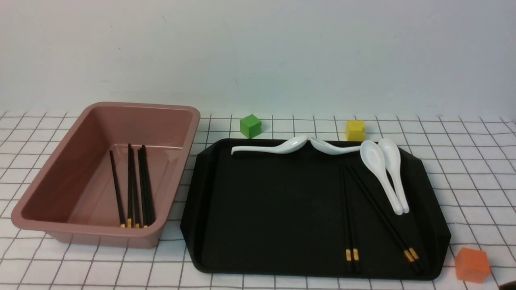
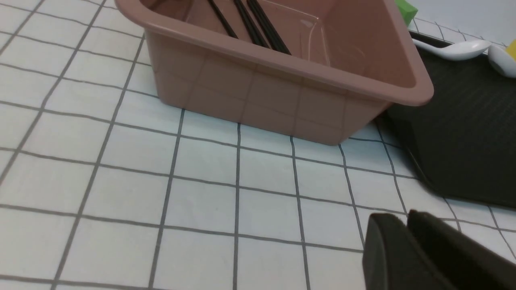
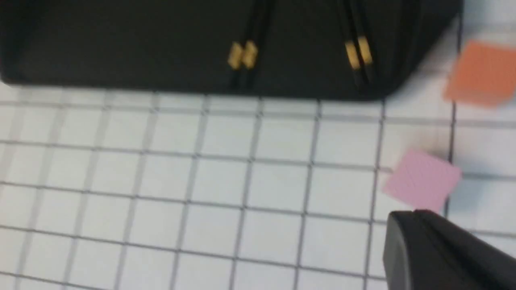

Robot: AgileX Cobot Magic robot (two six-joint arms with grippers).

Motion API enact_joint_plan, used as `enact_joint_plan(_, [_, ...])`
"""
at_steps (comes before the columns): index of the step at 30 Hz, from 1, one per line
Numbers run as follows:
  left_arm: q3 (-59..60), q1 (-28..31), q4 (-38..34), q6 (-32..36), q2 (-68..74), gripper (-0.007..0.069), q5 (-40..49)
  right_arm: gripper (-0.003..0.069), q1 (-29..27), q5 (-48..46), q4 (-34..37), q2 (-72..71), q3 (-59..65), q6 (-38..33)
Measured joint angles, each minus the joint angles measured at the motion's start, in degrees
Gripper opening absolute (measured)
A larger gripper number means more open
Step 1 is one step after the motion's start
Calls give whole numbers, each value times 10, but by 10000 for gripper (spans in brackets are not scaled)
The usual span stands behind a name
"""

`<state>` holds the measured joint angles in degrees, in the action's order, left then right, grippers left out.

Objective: On white black tablecloth take chopsticks from black tray and put them in box.
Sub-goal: 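Move the gripper over the chopsticks on the black tray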

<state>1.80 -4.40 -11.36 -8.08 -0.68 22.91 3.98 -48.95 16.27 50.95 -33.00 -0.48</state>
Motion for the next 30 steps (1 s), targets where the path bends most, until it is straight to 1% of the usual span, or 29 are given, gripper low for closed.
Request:
enact_joint_plan(2, [0,0,0,0,0,78,0,62,10,-1,6,66,-17,-3])
enact_joint_plan(4, [0,0,0,0,0,78,0,102,32,11,31,111,-37,-19])
enact_joint_plan(7, [0,0,-1,0,0,78,0,176,79,44,58,162,-72,-31])
enact_joint_plan(10, [0,0,-1,0,0,81,0,262,121,79,48,220,-117,-23])
enact_joint_plan(12, [0,0,-1,0,0,83,0,295,150,84,24,262,-150,5])
enact_joint_plan(14, [0,0,-1,0,0,87,0,307,168,87,-1,297,-176,33])
enact_joint_plan(19, [0,0,-1,0,0,92,0,316,218,88,-96,413,-260,164])
enact_joint_plan(21, [0,0,-1,0,0,92,0,316,225,88,-127,456,-287,220])
enact_joint_plan(22, [0,0,-1,0,0,92,0,316,226,88,-129,460,-289,225])
enact_joint_plan(24, [0,0,-1,0,0,93,0,316,227,89,-156,509,-315,273])
enact_joint_plan(30, [0,0,-1,0,0,96,0,316,227,113,-163,572,-334,289])
